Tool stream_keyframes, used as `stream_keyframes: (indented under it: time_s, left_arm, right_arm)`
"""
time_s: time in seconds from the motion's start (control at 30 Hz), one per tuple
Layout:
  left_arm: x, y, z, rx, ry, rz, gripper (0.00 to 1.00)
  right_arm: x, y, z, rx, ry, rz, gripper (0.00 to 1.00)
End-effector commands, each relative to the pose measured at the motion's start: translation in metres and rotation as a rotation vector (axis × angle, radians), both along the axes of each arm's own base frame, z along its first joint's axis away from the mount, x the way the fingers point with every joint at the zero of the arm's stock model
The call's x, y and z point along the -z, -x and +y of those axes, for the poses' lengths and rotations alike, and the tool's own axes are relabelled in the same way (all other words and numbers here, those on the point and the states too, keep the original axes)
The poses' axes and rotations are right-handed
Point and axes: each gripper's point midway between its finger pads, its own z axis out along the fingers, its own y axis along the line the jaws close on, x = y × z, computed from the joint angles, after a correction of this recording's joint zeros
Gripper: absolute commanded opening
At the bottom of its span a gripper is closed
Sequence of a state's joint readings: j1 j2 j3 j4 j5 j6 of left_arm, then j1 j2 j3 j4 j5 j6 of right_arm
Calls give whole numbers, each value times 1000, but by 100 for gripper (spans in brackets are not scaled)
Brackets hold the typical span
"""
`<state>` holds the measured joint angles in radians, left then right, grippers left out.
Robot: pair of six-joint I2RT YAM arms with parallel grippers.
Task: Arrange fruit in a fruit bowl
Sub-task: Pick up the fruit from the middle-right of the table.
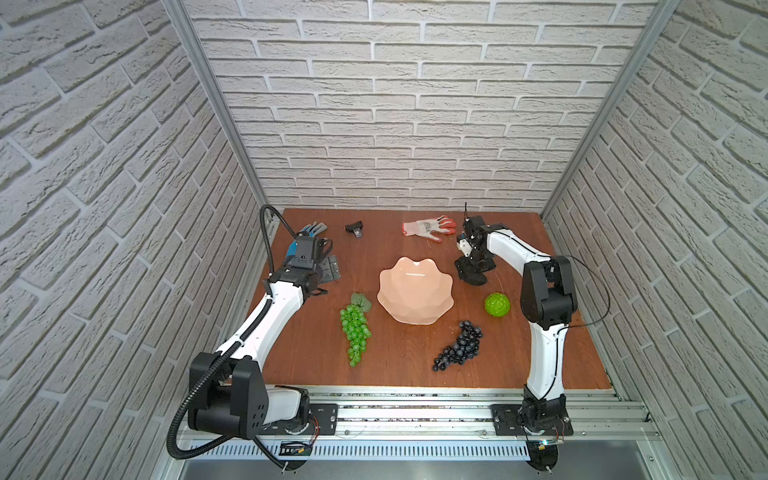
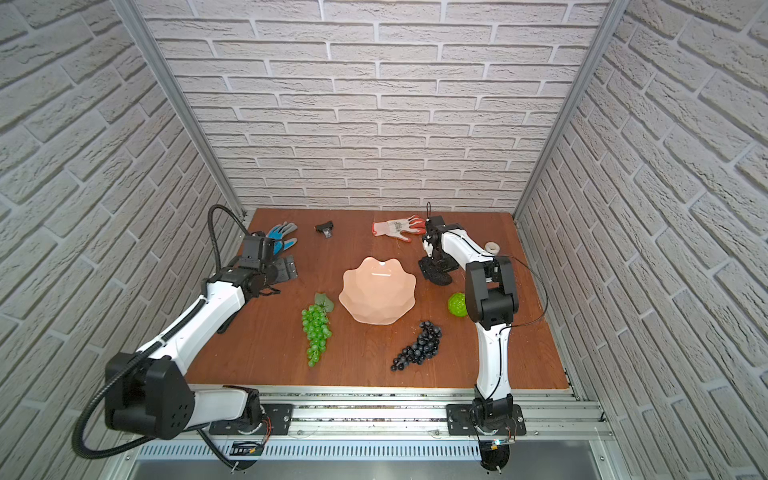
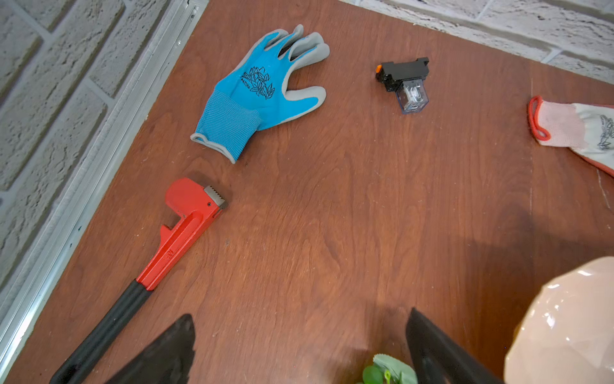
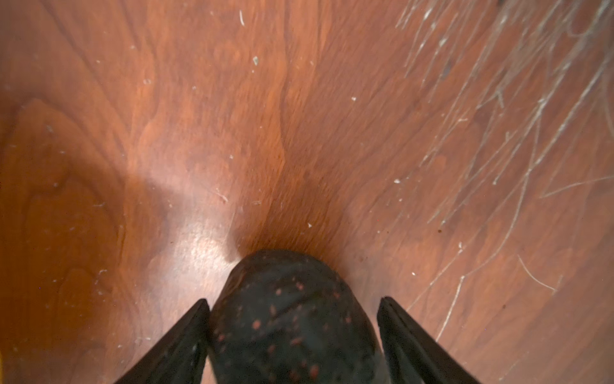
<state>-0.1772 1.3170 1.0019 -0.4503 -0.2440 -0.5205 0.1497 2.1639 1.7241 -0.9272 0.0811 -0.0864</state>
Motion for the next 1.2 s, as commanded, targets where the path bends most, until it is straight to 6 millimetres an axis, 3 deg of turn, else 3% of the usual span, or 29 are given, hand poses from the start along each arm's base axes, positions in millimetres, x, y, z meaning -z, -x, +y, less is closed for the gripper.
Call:
stream_keyframes:
  time_s: [0.0, 0.2, 0.4, 0.57, 0.8, 0.93, 1.17]
  left_arm:
    - [-2, 4, 3, -16, 11, -11, 98]
    - [-2, 4, 5, -22, 11, -11, 98]
    - [-2, 6, 5, -26, 16, -13, 98]
    - [-1, 6, 8, -35, 18, -11, 98]
    - [0, 7, 8, -40, 24, -7, 98]
    - [-1, 7, 7, -43, 31, -10, 98]
    - [-4, 9, 8, -50, 40, -22, 98]
  right_arm:
    - [11, 2, -1, 2, -5, 19, 81]
    - [16, 3, -1, 5, -3, 29, 79]
    - [20, 7, -2, 10, 0, 46, 68]
    - [14, 5, 0, 13, -13, 32, 47]
    - [9, 4, 1, 22, -23, 26, 43]
    - [-4, 4, 2, 27, -32, 7, 42]
    - [-47, 3, 12, 39, -91, -52, 41]
